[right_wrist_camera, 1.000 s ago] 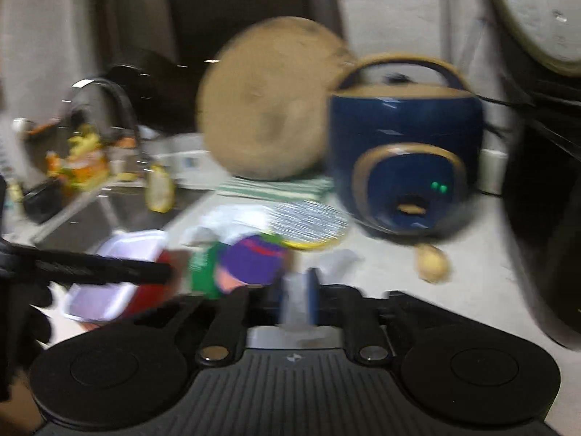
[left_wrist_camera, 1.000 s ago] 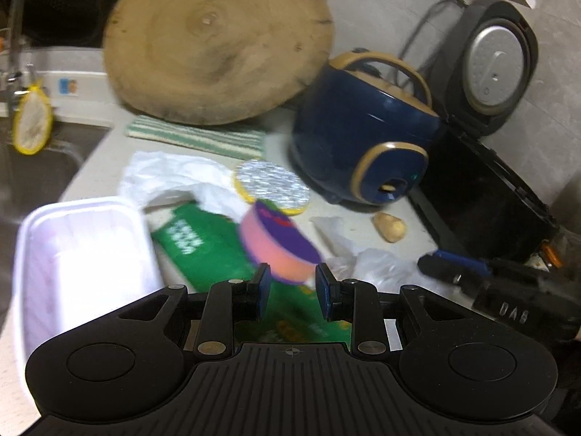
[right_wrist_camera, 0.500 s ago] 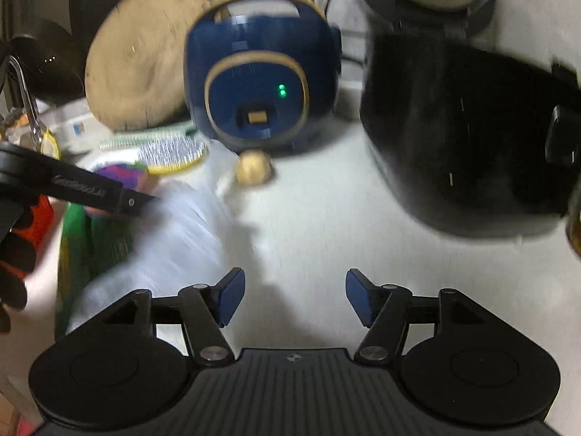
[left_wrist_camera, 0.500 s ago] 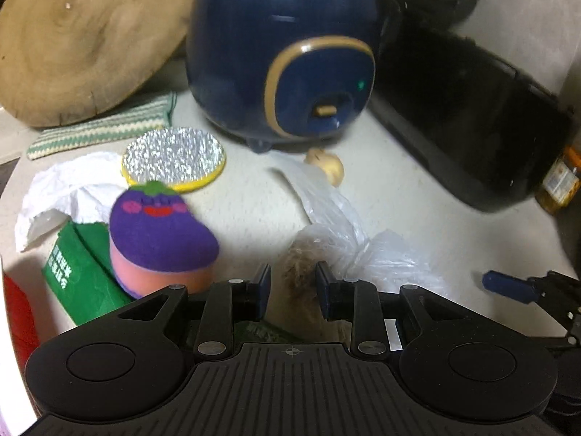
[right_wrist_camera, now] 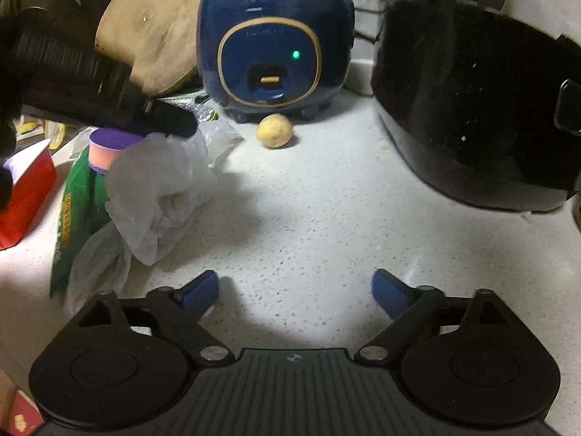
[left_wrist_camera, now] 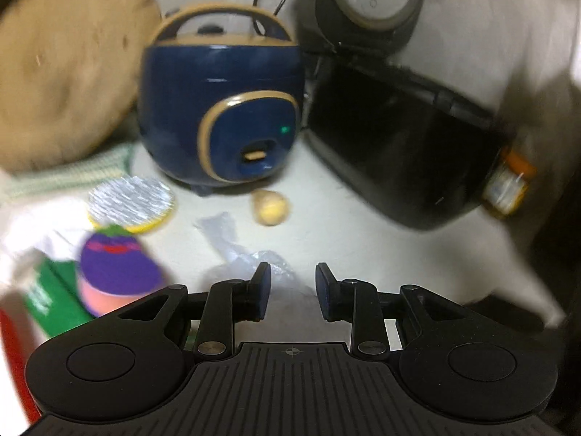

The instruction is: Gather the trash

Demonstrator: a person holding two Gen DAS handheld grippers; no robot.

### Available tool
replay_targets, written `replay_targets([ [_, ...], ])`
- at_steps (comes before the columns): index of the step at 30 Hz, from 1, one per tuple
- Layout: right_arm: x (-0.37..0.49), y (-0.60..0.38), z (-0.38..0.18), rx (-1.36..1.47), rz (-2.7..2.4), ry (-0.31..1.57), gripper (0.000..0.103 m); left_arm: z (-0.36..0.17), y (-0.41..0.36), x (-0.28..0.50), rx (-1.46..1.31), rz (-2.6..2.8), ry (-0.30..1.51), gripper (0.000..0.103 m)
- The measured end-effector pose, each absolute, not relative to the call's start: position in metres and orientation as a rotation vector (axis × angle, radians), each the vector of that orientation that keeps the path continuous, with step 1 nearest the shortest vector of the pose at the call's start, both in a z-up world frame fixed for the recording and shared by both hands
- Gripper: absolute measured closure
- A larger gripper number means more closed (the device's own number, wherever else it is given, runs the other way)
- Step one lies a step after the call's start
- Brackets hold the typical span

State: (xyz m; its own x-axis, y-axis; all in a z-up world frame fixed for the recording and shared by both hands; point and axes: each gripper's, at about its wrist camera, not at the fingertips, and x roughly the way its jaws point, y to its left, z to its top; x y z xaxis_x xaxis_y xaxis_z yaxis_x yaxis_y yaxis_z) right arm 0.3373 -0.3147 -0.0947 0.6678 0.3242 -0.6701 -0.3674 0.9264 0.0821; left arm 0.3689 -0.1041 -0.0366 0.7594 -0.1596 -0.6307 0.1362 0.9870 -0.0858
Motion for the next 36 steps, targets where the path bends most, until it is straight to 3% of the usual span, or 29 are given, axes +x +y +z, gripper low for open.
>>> replay_targets([
  [7,0.347,-0.312,-0.089,-0.111,0.44,0.799,0.001,-0.028,-0.045,0.352,-0.24,-0.034,0.618,0.072],
  [8,0.349,-0.314,-0.086,-0.082,0.444,0.798,0.009,-0.023,-0.036,0.351,-0.255,-0.01,0.596,0.072],
  [9,0.352,-0.314,-0.081,-0.057,0.456,0.786,0.015,-0.02,-0.029,0.349,-0.262,0.01,0.584,0.072],
  [13,0.359,-0.305,-0.05,-0.037,0.432,0.586,0.015,-0.015,-0.007,0.345,-0.293,0.081,0.576,0.072],
  [17,0.41,-0.283,-0.038,0.001,0.419,0.561,0.015,-0.018,0.0,0.337,-0.316,0.091,0.598,0.072],
  [19,0.44,-0.271,-0.043,0.015,0.431,0.605,0.021,-0.02,0.001,0.331,-0.324,0.087,0.606,0.072],
  [21,0.465,-0.259,-0.053,0.009,0.449,0.657,0.038,-0.02,0.003,0.325,-0.329,0.078,0.606,0.072],
  [24,0.492,-0.243,-0.072,-0.015,0.438,0.725,0.055,-0.02,0.007,0.316,-0.361,0.039,0.606,0.072],
  [27,0.498,-0.241,-0.079,0.002,0.462,0.755,0.066,-0.016,0.005,0.31,-0.361,-0.001,0.601,0.072],
  [36,0.426,-0.267,-0.072,-0.026,0.456,0.744,0.066,0.001,-0.027,0.33,-0.348,-0.167,0.604,0.072],
])
